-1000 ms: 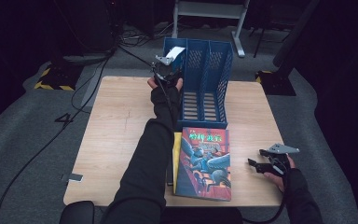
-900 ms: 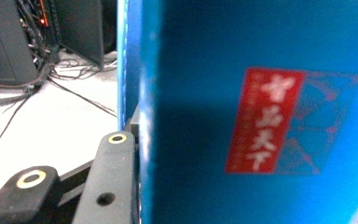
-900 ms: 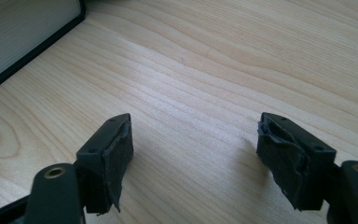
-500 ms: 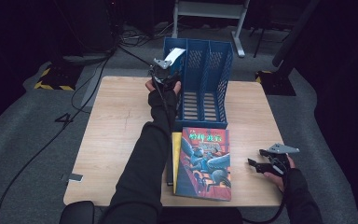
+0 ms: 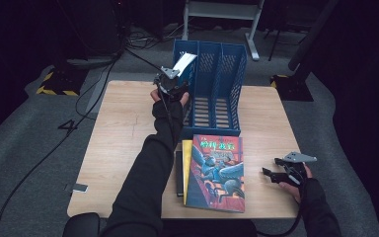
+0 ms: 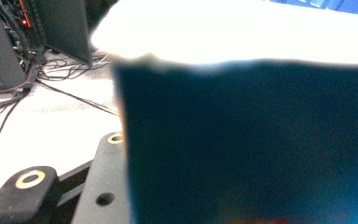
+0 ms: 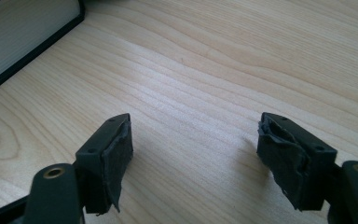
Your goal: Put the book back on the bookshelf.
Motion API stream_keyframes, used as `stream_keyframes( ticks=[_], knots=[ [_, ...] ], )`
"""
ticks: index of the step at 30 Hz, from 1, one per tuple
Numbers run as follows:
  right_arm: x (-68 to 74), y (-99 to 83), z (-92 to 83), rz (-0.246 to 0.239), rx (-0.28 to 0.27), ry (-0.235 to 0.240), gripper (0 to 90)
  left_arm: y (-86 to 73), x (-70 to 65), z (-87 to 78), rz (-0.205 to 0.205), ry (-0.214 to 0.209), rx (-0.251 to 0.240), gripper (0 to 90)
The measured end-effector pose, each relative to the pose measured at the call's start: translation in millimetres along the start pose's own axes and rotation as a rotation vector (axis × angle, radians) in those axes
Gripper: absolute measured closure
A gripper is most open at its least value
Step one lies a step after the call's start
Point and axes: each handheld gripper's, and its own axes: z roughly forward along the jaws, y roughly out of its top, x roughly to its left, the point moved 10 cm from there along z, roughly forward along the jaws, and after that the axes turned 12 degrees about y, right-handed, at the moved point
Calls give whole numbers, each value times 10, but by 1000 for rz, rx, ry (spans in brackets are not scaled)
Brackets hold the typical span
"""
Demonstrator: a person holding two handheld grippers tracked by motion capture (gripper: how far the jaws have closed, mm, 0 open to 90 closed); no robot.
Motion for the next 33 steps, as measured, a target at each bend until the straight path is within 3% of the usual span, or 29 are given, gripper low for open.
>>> stream_keyframes(
  ticks=[11,16,33],
  knots=[
    [0,-1,-1,1,0,-3,269,-128,49,-103,39,-28,2,595],
    [0,-1,-1,2,0,-3,268,-162,92,-125,36,-31,3,593],
    [1,-3,-3,1,0,-1,268,-100,97,-182,103,-59,34,535]
  ],
)
